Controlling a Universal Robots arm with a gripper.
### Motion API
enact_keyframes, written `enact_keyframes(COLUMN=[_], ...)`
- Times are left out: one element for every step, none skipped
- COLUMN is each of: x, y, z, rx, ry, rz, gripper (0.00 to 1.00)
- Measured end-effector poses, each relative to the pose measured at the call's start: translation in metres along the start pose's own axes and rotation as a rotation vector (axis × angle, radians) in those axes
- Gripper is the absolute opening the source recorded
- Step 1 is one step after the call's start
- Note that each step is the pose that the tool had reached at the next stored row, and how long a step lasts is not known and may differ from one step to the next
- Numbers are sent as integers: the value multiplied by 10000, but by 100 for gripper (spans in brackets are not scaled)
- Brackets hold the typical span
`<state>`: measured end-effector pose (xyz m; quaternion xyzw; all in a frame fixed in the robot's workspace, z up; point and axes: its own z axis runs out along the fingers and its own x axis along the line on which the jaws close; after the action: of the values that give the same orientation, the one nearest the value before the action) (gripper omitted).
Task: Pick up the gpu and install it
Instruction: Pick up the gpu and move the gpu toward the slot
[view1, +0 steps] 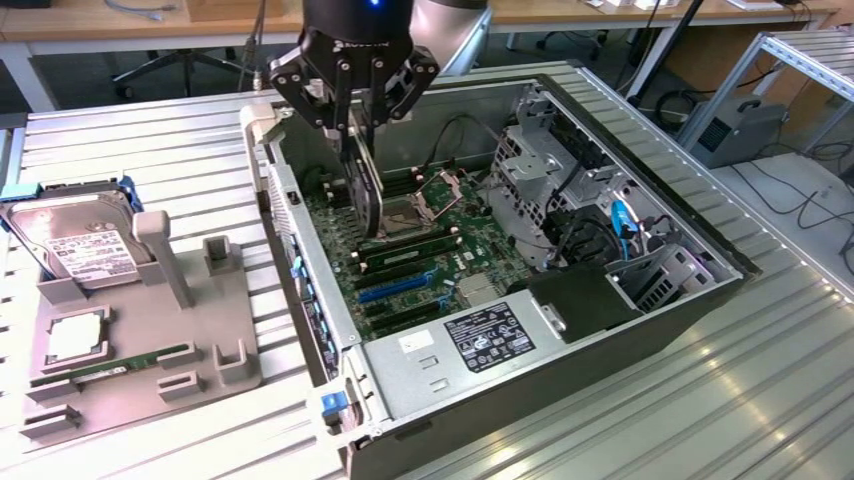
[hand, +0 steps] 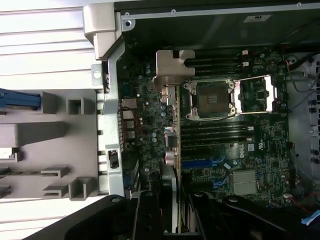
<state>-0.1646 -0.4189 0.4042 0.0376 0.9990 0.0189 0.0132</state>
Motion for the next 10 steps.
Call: enact_keyframes(x=[-14,-25,-34,-45,-54,-64,-72,-81,-92,-101], y=[1,2,2,3,4,4,5,5,6,7], z=[3,6,8,10,13,15,17,20,22,24], rx=[1,2,3,4,5,5,6,7,8,9], ry=[0,-1,0,0,0,0,-1,0,-1,-1], rz=[0,0,0,0,0,0,0,0,0,0], gripper=[27,27,27,27,27,27,27,27,27,27])
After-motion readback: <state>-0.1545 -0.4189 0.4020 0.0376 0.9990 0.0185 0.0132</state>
